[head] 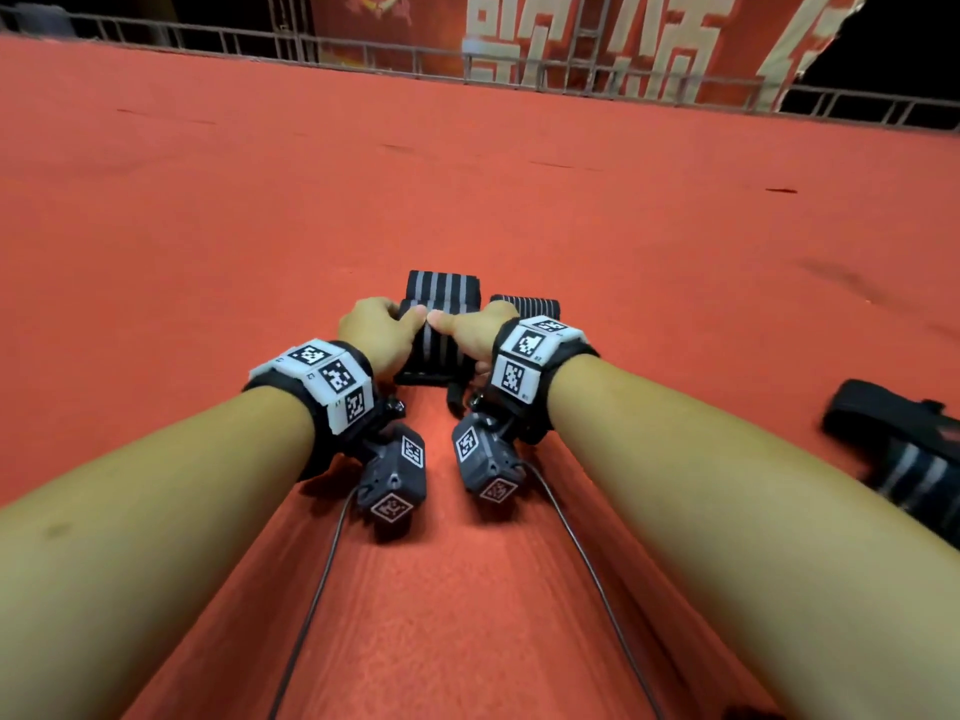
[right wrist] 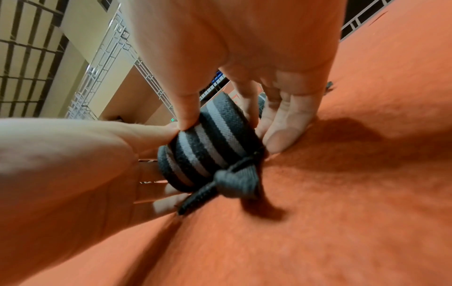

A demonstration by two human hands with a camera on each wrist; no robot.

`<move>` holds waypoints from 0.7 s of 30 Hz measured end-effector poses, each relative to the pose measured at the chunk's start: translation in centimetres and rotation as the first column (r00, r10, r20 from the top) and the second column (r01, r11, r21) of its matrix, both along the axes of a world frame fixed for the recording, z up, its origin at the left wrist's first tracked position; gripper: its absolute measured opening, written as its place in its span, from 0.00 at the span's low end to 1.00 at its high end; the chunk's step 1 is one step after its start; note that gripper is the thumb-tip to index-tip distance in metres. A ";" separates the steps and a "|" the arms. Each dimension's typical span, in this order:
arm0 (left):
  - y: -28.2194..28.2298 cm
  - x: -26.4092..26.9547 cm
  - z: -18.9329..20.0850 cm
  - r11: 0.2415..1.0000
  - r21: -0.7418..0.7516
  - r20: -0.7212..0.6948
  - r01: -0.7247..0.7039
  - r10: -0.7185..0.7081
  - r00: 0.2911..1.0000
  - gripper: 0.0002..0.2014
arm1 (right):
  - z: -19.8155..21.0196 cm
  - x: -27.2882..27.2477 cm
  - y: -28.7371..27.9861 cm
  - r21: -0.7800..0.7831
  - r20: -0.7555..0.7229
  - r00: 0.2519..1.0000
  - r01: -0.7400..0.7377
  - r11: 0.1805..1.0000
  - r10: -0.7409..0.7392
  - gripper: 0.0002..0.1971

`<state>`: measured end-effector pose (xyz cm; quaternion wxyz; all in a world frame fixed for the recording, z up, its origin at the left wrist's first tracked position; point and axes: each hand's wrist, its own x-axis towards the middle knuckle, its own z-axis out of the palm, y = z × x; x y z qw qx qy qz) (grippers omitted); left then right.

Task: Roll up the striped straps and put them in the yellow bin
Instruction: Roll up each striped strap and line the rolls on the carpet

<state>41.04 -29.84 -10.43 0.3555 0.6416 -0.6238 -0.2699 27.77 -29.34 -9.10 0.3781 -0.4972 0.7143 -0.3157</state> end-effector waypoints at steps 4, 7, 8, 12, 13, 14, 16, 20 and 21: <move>1.2 0.2 0.5 0.996 0.088 -0.033 -0.011 0.014 0.999 0.33 | 1.6 -0.7 2.4 -0.029 0.017 1.000 -0.024 0.999 0.024 0.22; 3.6 -0.5 2.4 0.999 -0.002 -0.039 -0.041 0.041 0.998 0.36 | 4.4 -2.5 5.5 -0.085 -0.013 1.000 -0.023 0.996 0.022 0.18; 5.0 -1.3 3.4 0.999 -0.038 -0.052 -0.034 0.032 0.998 0.34 | 5.6 -3.3 7.0 -0.102 -0.025 0.999 -0.029 0.994 0.027 0.17; 12.4 -6.1 7.1 0.980 -0.149 -0.090 0.129 -0.143 0.986 0.26 | 10.2 -7.5 14.6 -0.175 -0.087 0.992 -0.108 0.979 0.094 0.14; 14.5 -7.6 7.9 0.968 -0.168 -0.085 0.188 -0.205 0.975 0.23 | 11.1 -8.8 16.9 -0.203 -0.089 0.992 -0.109 0.973 0.092 0.13; 16.6 -9.0 8.7 0.950 -0.184 -0.076 0.251 -0.268 0.960 0.20 | 12.0 -10.1 19.2 -0.234 -0.080 0.993 -0.099 0.967 0.082 0.12; 20.7 -11.8 10.1 0.910 -0.196 -0.063 0.365 -0.383 0.921 0.14 | 13.2 -12.8 23.8 -0.292 -0.079 0.996 -0.071 0.954 0.050 0.10; 27.5 -16.4 10.3 0.819 -0.048 0.018 0.571 -0.571 0.821 0.13 | 13.3 -17.8 31.4 -0.375 -0.136 0.990 -0.034 0.927 -0.019 0.07; 28.5 -17.4 10.0 0.805 -0.014 0.053 0.593 -0.591 0.805 0.14 | 12.9 -19.0 32.9 -0.379 -0.171 0.985 -0.032 0.925 -0.036 0.07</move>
